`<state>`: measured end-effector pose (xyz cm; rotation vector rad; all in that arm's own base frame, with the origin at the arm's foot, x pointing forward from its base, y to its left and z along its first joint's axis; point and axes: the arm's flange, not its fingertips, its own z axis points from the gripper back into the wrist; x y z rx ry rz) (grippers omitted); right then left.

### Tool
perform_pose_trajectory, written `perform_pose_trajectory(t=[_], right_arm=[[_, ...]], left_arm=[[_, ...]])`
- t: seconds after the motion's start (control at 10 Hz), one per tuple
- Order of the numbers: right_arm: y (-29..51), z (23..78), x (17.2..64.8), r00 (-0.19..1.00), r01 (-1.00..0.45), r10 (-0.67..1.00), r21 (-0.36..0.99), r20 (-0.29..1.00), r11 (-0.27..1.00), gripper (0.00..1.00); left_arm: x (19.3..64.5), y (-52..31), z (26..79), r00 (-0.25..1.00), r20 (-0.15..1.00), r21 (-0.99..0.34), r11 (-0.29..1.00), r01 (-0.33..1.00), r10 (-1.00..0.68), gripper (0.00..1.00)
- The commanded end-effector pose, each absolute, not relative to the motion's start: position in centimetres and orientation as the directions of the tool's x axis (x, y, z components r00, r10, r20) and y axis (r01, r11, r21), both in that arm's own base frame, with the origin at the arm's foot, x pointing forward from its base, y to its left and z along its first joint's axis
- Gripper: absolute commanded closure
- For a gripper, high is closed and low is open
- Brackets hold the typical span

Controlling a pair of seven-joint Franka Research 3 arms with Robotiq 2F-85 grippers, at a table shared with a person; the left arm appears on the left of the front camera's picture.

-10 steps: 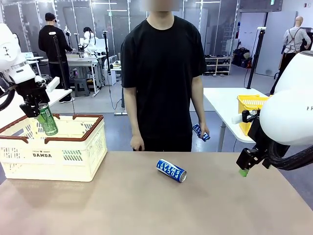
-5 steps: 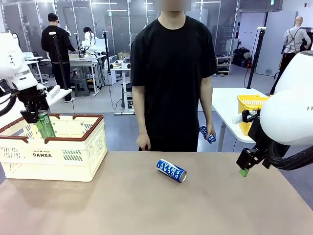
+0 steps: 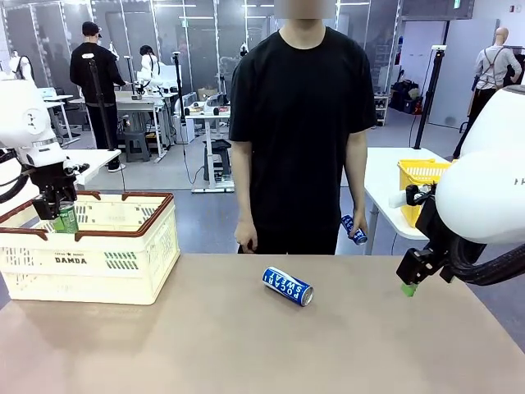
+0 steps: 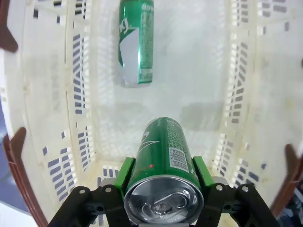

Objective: Place the drinks into the Shopping basket.
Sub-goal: Pick up one drink and place it into the Shopping basket.

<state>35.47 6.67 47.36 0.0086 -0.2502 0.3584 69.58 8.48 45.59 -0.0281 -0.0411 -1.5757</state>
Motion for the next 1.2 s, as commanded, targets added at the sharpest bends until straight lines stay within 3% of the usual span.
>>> perform_pose_trajectory(t=[0.0,1.1], right_arm=[[6.6,47.3,35.5,0.905,-0.355,0.351,-0.031,0.241,0.935,0.07],[6.6,47.3,35.5,0.905,-0.355,0.351,-0.031,0.241,0.935,0.07]], left_arm=[[72.1,9.4,45.8,0.018,0.032,-0.019,0.017,1.000,-0.999,0.40],[74.2,10.5,40.5,-0.030,0.039,-0.137,-0.035,0.990,-0.999,0.40]])
